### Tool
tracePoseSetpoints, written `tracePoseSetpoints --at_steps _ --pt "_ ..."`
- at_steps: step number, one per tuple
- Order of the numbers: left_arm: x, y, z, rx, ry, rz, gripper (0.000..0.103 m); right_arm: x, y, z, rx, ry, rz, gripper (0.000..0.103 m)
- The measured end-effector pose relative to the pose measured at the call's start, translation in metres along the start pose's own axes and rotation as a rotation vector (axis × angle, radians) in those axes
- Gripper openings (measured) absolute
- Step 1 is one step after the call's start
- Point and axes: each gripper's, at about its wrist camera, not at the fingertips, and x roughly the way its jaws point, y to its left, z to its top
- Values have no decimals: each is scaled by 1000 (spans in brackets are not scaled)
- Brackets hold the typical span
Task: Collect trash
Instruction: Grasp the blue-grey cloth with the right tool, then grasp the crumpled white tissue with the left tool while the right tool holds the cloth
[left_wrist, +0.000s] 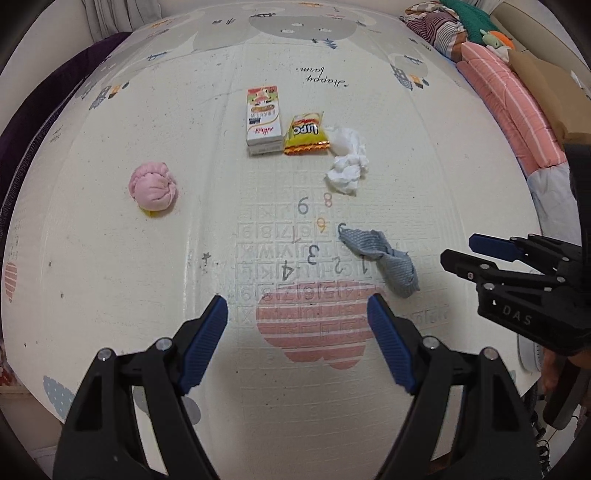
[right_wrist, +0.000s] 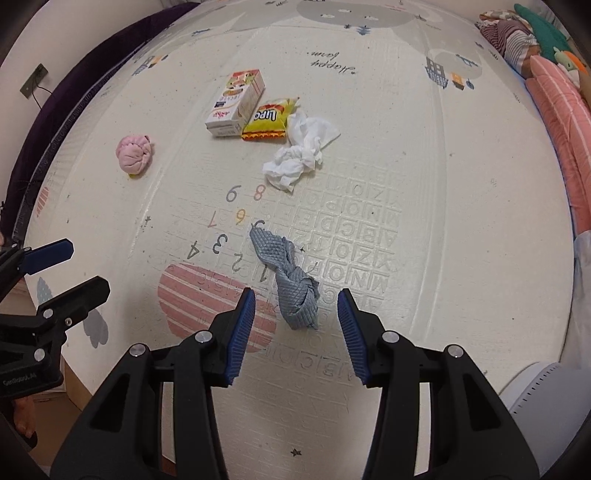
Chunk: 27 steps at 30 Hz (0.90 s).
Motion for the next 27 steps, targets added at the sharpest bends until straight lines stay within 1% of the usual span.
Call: tracePoseSetpoints --at_steps 5,10,11,12,13,16,19,23,27 --pt "36 5 -4 6 33 -13 78 48 2 -1 8 30 -2 46" --pt "62 4 3 28 46 -25 78 80 -1 -2 20 75 1 45" --pt "67 3 5 33 48 -26 78 84 -2 -2 20 84 -2 43" --pt "71 2 8 37 49 -26 78 88 -3 -3 11 97 -3 29" --pt "74 1 11 40 49 -26 78 92 -3 -3 -2 113 -2 24" --pt "80 -2 22 43 43 -31 78 90 -6 1 -28 97 2 19" --pt "83 -6 38 46 25 -38 78 77 -16 15 -20 52 -9 19" --pt "87 -16 67 67 -17 -49 78 56 -41 44 34 -24 -27 19" --pt "97 -33 99 113 -69 -60 78 45 -71 68 107 -68 -39 19"
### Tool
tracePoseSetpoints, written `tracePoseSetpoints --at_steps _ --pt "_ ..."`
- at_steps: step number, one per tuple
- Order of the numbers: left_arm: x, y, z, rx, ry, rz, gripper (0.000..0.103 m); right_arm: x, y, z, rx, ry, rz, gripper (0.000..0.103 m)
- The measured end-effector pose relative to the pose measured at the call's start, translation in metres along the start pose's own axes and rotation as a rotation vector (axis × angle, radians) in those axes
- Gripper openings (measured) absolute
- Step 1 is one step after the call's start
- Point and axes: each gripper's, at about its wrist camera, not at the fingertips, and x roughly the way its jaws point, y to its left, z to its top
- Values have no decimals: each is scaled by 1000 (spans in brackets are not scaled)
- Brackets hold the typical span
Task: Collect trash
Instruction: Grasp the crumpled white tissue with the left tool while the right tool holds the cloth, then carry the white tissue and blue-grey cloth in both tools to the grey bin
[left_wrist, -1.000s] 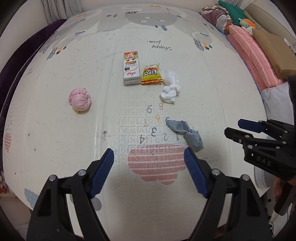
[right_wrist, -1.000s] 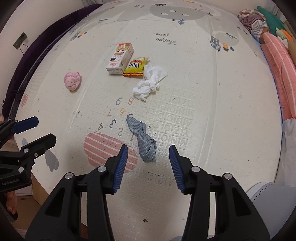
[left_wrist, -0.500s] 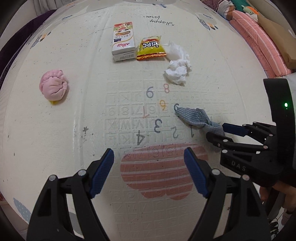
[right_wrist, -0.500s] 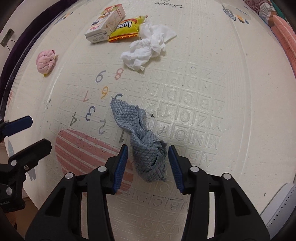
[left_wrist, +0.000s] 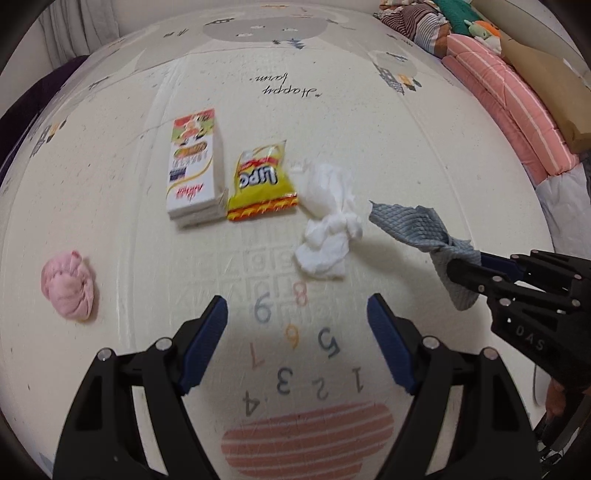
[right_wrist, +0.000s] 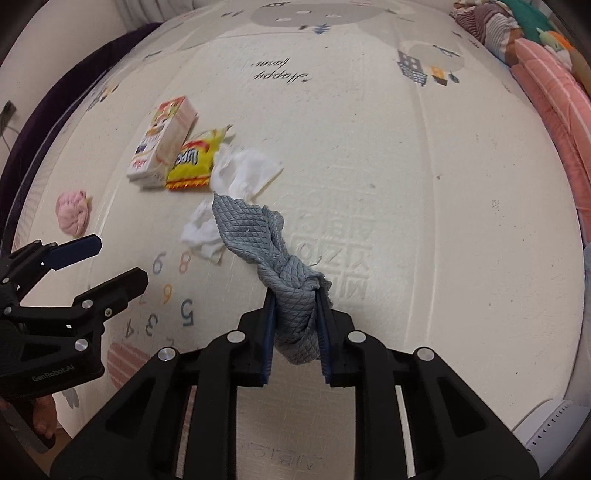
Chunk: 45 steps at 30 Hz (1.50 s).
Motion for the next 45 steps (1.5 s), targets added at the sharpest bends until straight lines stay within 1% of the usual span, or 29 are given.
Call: tracePoseSetpoints --at_steps 4,6,9,10,11,12,13,14,16,21,26,30,34,38,42,45 --pt "24 -14 24 51 -13 -13 78 7 -19 15 72 -14 7 19" --pt "38 -20 29 64 1 -24 78 10 -25 16 92 -12 13 19" --pt "55 -27 31 88 15 -22 77 13 -28 13 108 -7 17 19" --pt "58 -29 30 101 18 -16 66 14 -29 12 114 -4 18 19" --pt "64 -31 30 114 35 -17 40 14 -31 10 118 -1 18 19" --pt "69 -32 29 122 65 -27 27 15 -32 9 124 2 18 19" --pt "73 -32 28 122 83 -39 18 14 -33 7 130 4 18 19" --pt "72 -32 27 125 79 -34 14 14 -34 6 134 6 18 19" --pt "69 -35 24 152 73 -23 11 11 -35 4 135 9 17 19" --pt "43 -42 23 172 53 -29 9 -6 -36 0 132 6 13 19" --pt "-2 -50 23 175 20 -43 9 -36 -38 -1 143 -14 12 19" --pt "-42 -59 23 175 1 -49 9 -70 -41 -4 164 -37 13 19" --pt "-85 -71 25 202 -19 -46 9 -115 -47 -8 178 -74 5 19" --pt "-134 -85 30 227 -54 -43 9 -172 -58 -17 195 -123 -11 19" --pt "-187 -107 36 259 -107 -52 9 -230 -74 -33 212 -162 -40 19" --pt "-221 -130 41 297 -144 -54 10 -274 -90 -51 232 -187 -68 19"
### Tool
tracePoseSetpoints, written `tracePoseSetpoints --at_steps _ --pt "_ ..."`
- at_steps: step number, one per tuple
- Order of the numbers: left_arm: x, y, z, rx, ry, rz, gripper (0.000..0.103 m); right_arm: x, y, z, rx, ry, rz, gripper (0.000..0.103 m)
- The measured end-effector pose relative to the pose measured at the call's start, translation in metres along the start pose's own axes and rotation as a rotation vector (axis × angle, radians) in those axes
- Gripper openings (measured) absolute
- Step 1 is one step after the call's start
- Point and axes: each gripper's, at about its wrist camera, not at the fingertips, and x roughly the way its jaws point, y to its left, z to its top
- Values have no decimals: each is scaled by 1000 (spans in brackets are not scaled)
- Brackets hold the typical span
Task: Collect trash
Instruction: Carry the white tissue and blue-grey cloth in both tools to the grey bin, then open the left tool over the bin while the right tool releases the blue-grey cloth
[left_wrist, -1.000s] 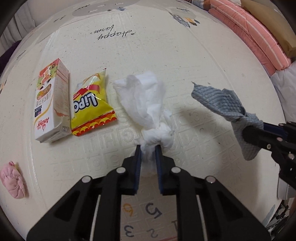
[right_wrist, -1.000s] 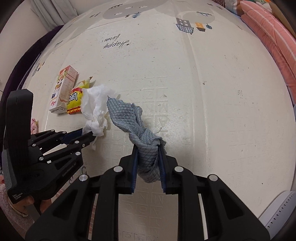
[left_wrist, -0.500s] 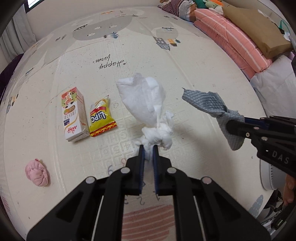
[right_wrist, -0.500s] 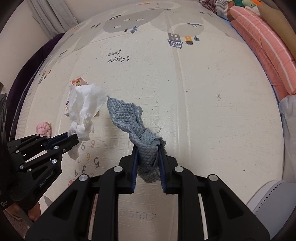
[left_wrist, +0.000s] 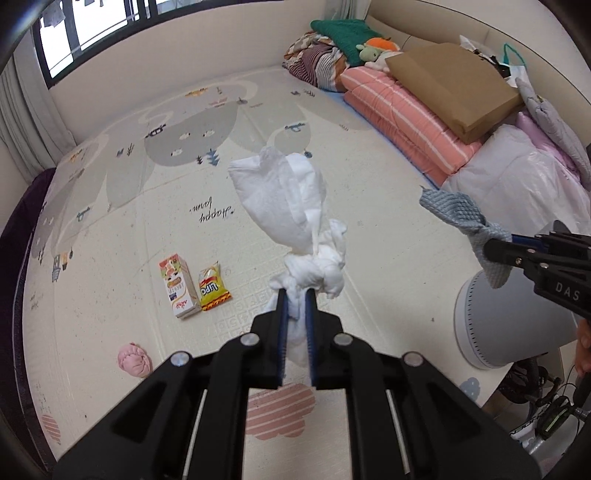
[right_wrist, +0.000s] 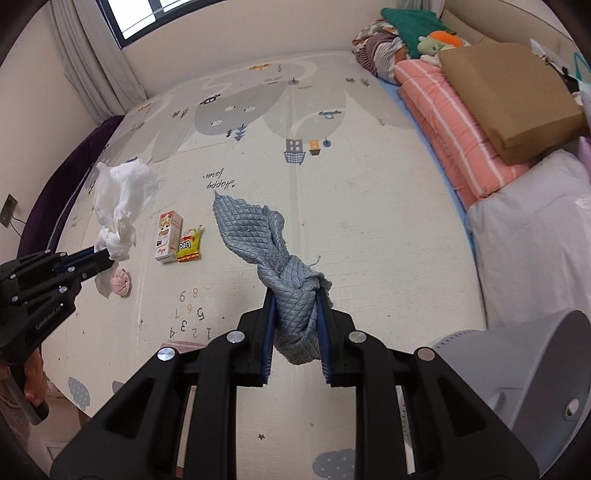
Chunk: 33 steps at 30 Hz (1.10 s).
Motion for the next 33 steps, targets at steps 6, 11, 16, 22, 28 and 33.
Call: tracePoseSetpoints --at_steps 6,11,16,22,28,33 --pt "-46 -59 28 95 -64 -68 10 -84 -60 -22 67 -52 -103 19" --pt "-66 -126 44 219 -99 -154 10 -144 -118 -52 197 -102 -186 19" --pt "-86 -198 50 357 -135 -252 10 -197 -166 -93 328 -152 -261 19" --pt "-96 -271 47 490 -138 -351 10 -237 -205 -131 437 -193 -318 19" --pt "-99 -324 43 560 -122 -401 10 -257 -227 -143 466 -229 -317 19" --pt "-101 -348 43 584 -103 -436 14 -267 -241 -144 465 -248 -308 19"
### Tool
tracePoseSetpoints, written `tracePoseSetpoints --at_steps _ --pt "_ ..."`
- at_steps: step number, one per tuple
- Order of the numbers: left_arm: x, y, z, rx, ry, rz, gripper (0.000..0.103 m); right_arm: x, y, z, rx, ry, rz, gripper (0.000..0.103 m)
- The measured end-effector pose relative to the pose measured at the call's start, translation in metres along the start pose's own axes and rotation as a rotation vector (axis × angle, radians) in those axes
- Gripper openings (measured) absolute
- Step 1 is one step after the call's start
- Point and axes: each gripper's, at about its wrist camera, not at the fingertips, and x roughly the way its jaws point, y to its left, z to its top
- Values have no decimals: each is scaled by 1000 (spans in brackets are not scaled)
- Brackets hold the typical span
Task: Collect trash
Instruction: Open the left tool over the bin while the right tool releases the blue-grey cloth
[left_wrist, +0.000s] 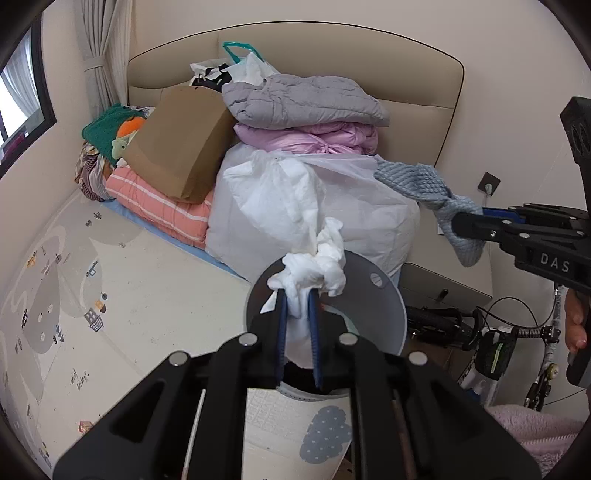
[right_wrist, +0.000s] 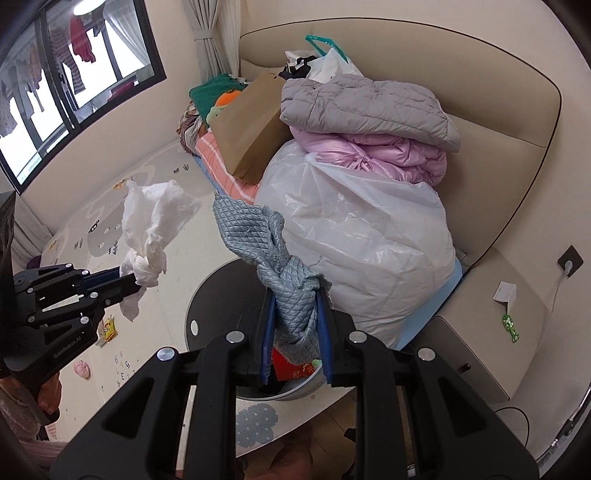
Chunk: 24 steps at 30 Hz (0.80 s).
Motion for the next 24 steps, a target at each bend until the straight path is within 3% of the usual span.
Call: tracePoseSetpoints --at_steps 1,4,5,18,23,24 --pt "1 -2 2 -1 1 -7 21 0 -3 1 2 -2 3 19" --pt "1 -7 6 -7 -15 -10 62 0 -8 4 6 -7 10 19" --pt "0 -9 7 -9 -27 -9 69 0 -10 4 7 -7 13 19" --pt "-9 13 -3 -72 -11 53 70 17 9 8 -39 41 63 20" --pt "-20 31 -13 -120 -18 92 70 23 20 11 -48 52 77 34" --pt "-21 35 -15 -130 -18 99 70 24 22 12 -46 48 79 45"
